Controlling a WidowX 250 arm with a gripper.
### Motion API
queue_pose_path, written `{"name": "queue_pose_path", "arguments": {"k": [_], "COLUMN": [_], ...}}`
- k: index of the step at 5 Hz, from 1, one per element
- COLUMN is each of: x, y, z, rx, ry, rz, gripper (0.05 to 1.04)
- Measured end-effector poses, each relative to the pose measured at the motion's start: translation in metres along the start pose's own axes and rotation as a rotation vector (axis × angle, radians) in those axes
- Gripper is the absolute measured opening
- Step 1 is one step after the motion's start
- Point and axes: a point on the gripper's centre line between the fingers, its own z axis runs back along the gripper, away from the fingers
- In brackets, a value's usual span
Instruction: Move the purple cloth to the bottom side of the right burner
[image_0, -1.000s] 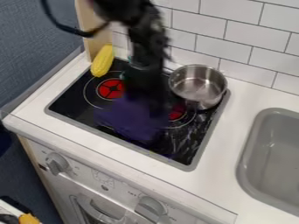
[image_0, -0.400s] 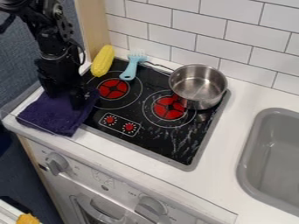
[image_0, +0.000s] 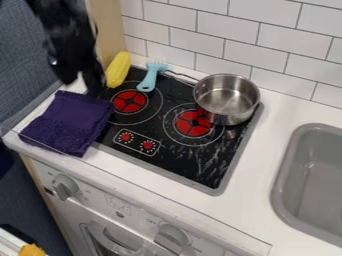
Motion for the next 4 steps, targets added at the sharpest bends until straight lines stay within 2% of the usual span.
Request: {"name": "queue_pose_path", "arguments": {"k": [1, 4], "x": [0.0033, 0.0039], "y": [0.0002, -0.0002], "z": [0.0063, 0.0070], "rx": [0.015, 0.017], "ry": [0.024, 0.024], "rz": [-0.024, -0.029], "gripper": [0.999, 0.999]}}
